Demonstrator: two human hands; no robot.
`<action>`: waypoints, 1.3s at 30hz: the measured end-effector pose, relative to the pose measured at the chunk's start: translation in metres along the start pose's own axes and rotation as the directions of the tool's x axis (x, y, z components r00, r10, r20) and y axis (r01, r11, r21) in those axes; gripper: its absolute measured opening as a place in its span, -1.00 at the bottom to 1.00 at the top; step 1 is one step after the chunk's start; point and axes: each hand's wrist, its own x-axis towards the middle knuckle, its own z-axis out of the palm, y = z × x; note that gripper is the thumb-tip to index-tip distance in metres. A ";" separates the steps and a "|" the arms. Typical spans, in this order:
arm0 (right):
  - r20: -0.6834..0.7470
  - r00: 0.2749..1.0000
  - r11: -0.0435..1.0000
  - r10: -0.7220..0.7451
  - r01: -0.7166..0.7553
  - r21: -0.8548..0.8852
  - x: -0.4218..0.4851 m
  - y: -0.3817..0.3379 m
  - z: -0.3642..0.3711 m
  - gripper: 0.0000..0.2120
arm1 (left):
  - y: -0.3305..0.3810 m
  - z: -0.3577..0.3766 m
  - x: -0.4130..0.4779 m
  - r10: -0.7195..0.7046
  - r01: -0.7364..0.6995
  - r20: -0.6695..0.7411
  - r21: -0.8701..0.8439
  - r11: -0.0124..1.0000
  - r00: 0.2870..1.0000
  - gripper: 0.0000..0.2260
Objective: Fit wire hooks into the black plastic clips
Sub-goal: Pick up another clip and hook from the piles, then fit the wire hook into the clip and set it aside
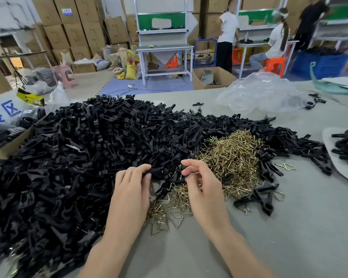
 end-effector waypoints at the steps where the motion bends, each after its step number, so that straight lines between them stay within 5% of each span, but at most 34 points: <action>1: 0.015 1.000 1.000 -0.008 0.007 0.024 0.000 -0.002 0.000 -0.65 | 0.002 -0.001 0.001 -0.005 0.004 -0.026 -0.055 0.998 1.000 -0.74; 7: 0.337 0.939 0.945 0.066 -0.167 0.283 -0.002 -0.009 0.006 -0.67 | 0.022 0.003 -0.006 0.105 -0.119 -0.084 -0.178 0.977 0.991 -0.78; 20: 0.264 0.947 0.904 0.182 -0.267 0.335 0.003 -0.009 -0.004 -0.93 | 0.027 0.003 -0.006 0.029 -0.022 0.016 -0.342 0.940 0.999 -0.76; 25: 0.239 0.933 0.807 0.268 -0.353 0.474 0.009 -0.010 -0.009 -0.92 | 0.026 0.001 -0.006 -0.120 0.097 -0.022 -0.454 0.886 0.993 -0.74; 33: 0.264 0.921 0.756 0.287 -0.387 0.528 0.010 -0.012 -0.014 -0.76 | 0.032 -0.005 -0.003 -0.285 0.187 -0.060 -0.624 0.758 0.957 -0.77; 39: 0.279 0.909 0.723 0.311 -0.417 0.551 0.012 -0.012 -0.013 -0.86 | 0.032 -0.008 0.003 -0.395 0.321 0.111 -0.792 0.519 0.912 -0.79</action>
